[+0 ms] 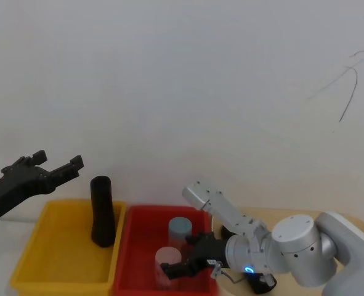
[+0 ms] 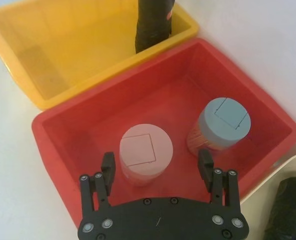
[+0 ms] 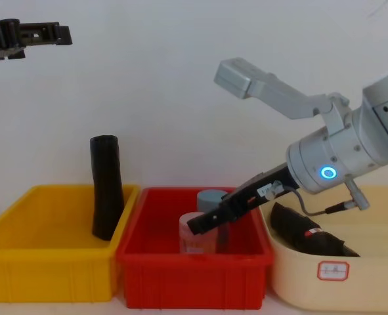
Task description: Pick up the garbage bag with the one hand and transfer it to the other hand.
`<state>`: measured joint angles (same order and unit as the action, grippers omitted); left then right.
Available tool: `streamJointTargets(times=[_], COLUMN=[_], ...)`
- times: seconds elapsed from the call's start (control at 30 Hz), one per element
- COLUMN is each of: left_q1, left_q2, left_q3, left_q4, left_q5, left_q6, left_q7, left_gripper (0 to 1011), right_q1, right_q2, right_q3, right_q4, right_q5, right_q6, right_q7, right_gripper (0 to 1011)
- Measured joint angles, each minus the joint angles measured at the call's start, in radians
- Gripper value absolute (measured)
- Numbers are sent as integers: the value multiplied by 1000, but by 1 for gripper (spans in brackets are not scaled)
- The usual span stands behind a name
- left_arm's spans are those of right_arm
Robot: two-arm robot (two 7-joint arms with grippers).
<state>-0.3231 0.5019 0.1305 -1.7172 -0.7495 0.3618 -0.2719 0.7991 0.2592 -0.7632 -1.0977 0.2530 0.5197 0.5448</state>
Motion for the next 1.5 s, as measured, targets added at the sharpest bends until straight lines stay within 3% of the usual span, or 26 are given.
streamJointTargets(times=[0.67, 1.5], left_q1=[0, 0], left_q2=[0, 0], left_q3=[0, 0], left_q4=[0, 0], left_q5=[0, 0], left_q6=[0, 0], left_q7=[0, 0], left_gripper=[1002, 1002], right_q1=[51, 64], right_q2=[-56, -88], right_q3=[-28, -24], right_q4=[148, 182], right_q5=[-33, -55], right_q6=[-39, -57], right_q7=[51, 70], right_gripper=[1000, 1000])
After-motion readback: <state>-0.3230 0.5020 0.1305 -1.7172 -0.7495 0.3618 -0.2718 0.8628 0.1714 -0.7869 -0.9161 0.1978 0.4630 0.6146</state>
